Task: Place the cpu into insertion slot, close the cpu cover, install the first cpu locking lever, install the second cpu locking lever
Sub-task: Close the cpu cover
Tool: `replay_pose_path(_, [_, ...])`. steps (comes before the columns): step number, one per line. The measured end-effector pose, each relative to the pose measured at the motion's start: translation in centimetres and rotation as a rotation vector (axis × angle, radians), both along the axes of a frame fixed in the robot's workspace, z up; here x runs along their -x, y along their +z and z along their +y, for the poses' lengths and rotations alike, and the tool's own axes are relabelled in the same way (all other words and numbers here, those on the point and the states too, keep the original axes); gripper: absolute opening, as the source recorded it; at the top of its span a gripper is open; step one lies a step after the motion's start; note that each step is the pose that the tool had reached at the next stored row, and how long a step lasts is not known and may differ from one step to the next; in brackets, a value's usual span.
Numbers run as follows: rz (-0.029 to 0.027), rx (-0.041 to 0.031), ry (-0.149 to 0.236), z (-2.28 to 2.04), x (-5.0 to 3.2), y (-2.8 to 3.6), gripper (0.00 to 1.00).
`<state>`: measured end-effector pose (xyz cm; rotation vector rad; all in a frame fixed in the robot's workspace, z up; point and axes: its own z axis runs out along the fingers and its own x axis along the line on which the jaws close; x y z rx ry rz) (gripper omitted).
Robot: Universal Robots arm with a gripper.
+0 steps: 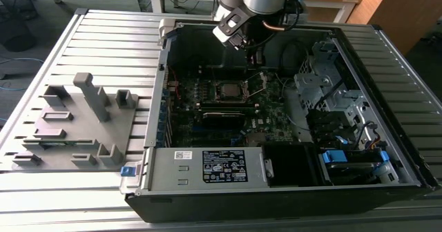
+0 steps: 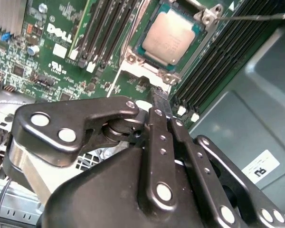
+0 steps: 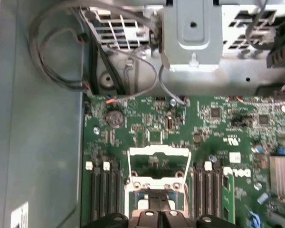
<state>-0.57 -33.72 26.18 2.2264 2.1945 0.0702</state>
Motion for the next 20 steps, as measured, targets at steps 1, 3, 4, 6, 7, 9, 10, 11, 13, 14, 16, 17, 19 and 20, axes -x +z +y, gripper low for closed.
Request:
replay_pose_path(1, [0.0, 0.0, 0.0, 0.0, -0.2, 0.0, 0.11])
replay_pose_path(3, [0.0001, 0.0, 0.0, 0.0, -0.61, 0.0, 0.11])
replay_pose_path(4, [0.0001, 0.0001, 0.0, 0.0, -0.81, 0.0, 0.11])
replay_pose_path(6, [0.0001, 0.0001, 0.0, 0.0, -1.2, 0.0, 0.11])
replay_pose_path(7, [0.0001, 0.0001, 0.0, 0.0, -1.44, 0.0, 0.11])
replay_pose_path(9, [0.0001, 0.0001, 0.0, 0.0, -1.89, 0.0, 0.11])
replay_pose_path(10, [0.0, -0.0001, 0.0, 0.01, -2.18, -0.01, 0.11])
replay_pose_path(11, [0.0, -0.0001, 0.0, 0.0, -2.47, -0.01, 0.11])
replay_pose_path(13, [0.0, -0.0001, 0.0, 0.0, -3.08, -0.01, 0.11])
replay_pose_path(14, [0.0001, -0.0001, 0.0, 0.0, -3.38, -0.01, 0.11])
replay_pose_path(16, [0.0002, 0.0, 0.0, 0.0, -3.82, -0.01, 0.11])
replay_pose_path(17, [0.0002, 0.0001, 0.0, 0.0, -3.95, 0.0, 0.11])
replay_pose_path(19, [0.0002, 0.0, 0.0, 0.0, -4.26, -0.01, 0.11])
replay_pose_path(20, [0.0004, 0.0001, 0.0, 0.0, -4.54, 0.0, 0.11])
